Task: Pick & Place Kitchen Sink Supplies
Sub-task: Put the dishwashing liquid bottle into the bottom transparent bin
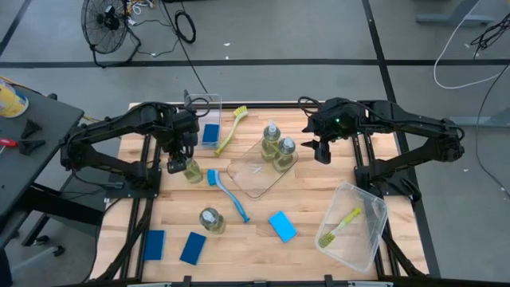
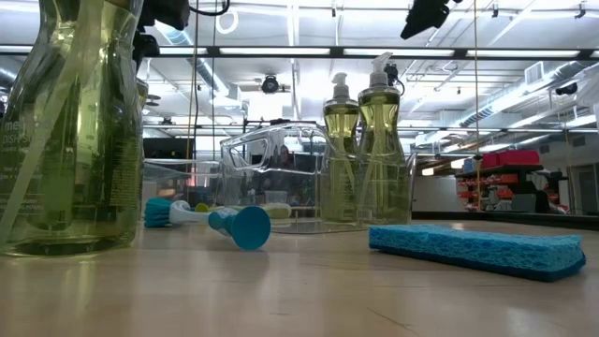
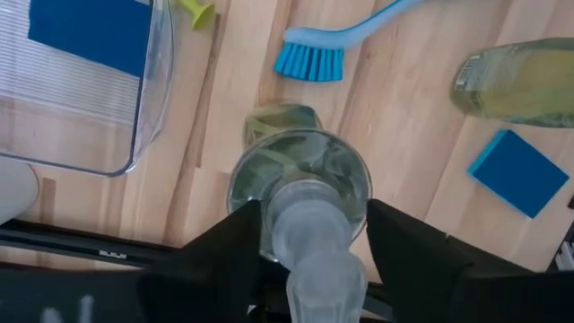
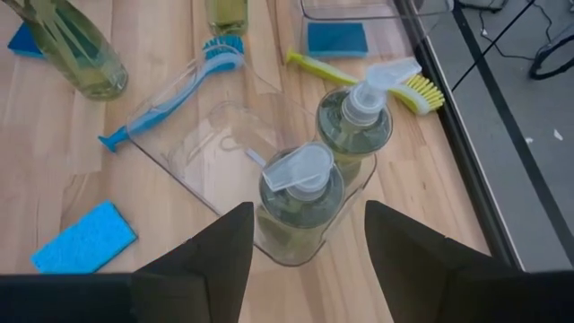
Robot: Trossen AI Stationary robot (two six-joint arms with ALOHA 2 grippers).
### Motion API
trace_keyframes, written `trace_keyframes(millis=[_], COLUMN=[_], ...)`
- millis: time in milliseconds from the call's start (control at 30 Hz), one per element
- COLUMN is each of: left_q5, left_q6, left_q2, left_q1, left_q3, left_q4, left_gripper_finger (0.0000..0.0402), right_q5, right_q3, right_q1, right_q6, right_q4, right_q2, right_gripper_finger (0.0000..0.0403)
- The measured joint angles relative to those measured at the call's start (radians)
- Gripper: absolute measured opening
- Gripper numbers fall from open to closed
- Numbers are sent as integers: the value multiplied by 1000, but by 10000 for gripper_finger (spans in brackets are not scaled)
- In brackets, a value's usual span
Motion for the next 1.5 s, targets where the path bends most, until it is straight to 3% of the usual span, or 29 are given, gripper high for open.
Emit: trace_keyframes(millis=[233,700,1500], left_q5=[-6,7,27], left_q6=[0,0,25], left_q2=[-1,2,57], left_q1=[0,0,0], left_q3=[1,31,460], left_q4=[0,-20,-34], left_gripper_finger=[118,118,118], right_q5=[0,0,45], right_q3=[0,0,0], right_q1=[0,0,0], right_q6=[-18,-18,-41], right_q4=[8,16,74], right_q2=[0,0,0], right_gripper_finger=[214,214,214])
